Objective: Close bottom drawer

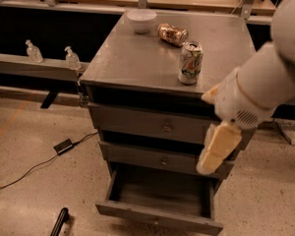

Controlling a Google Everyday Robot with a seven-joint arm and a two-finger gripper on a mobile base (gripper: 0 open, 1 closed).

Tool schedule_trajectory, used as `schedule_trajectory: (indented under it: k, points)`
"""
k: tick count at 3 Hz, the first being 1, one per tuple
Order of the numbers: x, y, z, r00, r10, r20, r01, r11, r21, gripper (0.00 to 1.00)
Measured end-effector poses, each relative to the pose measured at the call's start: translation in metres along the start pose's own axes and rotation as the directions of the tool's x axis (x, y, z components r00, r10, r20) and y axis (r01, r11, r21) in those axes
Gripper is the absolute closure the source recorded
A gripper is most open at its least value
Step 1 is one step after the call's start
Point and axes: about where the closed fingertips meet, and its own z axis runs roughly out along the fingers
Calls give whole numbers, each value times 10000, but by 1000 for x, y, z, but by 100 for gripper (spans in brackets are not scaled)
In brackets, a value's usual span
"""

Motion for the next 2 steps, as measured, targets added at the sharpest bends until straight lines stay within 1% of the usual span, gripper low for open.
schedule_trajectory:
  k: [1,2]
  points:
    - [-6,40,111,9960,29,895,95,9905,-1370,0]
    - [10,60,164,9949,285,965,-107,9836,-1802,0]
